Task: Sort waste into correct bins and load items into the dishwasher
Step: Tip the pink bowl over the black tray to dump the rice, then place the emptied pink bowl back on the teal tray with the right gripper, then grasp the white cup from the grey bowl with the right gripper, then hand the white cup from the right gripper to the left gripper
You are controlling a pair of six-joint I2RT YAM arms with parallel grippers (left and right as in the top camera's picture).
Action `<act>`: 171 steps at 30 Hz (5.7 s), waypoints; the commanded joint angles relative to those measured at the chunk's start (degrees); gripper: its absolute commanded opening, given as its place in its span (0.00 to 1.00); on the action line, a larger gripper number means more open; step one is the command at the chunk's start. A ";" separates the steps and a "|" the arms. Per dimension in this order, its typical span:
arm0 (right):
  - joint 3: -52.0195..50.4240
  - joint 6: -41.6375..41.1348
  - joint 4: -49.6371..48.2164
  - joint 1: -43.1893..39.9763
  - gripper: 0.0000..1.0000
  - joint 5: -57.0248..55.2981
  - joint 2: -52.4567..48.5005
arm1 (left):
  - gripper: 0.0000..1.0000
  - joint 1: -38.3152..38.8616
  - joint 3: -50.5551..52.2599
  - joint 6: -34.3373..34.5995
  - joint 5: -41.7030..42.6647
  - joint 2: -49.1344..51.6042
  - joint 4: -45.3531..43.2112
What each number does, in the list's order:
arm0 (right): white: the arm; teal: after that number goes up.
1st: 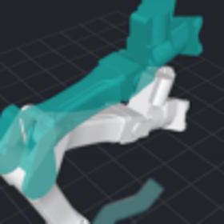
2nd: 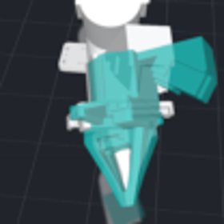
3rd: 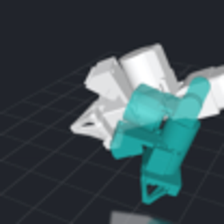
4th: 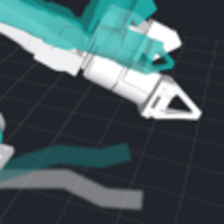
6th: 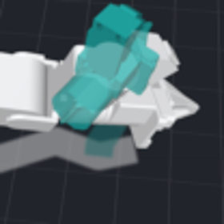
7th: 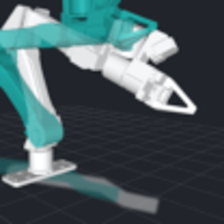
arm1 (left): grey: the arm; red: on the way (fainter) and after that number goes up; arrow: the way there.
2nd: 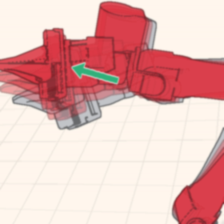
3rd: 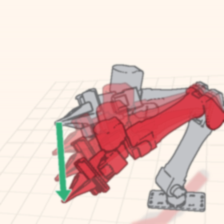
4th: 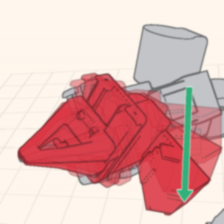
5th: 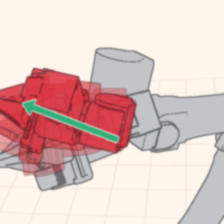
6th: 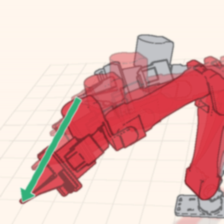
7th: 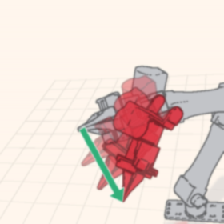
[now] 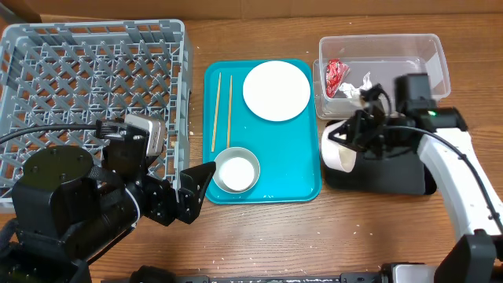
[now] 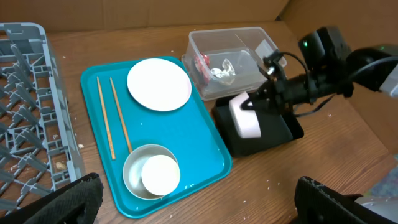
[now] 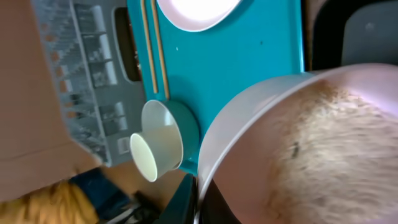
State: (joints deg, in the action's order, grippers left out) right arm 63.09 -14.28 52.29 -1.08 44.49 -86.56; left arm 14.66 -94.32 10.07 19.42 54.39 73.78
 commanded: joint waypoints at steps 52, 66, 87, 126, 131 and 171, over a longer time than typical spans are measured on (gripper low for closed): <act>-13.77 5.73 -11.17 -18.88 0.04 30.03 1.57 | 1.00 0.37 -0.28 -1.31 -0.37 0.24 -0.07; -6.99 1.31 -13.14 30.12 0.04 -37.13 5.29 | 1.00 0.37 -0.28 -1.31 -0.37 0.24 -0.07; 0.83 0.22 -10.88 40.87 0.60 -46.10 2.10 | 1.00 0.37 -0.28 -1.31 -0.37 0.24 -0.07; 12.24 -6.97 -5.22 43.65 0.04 -31.06 -15.50 | 1.00 0.35 -0.33 15.32 -16.04 0.24 3.28; 13.42 -6.95 -3.48 41.42 0.04 -31.10 -9.22 | 1.00 0.37 -0.33 15.89 -13.88 0.55 2.23; 14.56 11.10 -19.02 13.22 0.04 28.65 20.92 | 0.78 3.06 0.04 -6.69 71.21 24.83 -16.61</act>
State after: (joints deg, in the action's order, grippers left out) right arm 76.49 -3.60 33.67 12.36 71.53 -64.77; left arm 16.25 -94.11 4.86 88.53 79.42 57.19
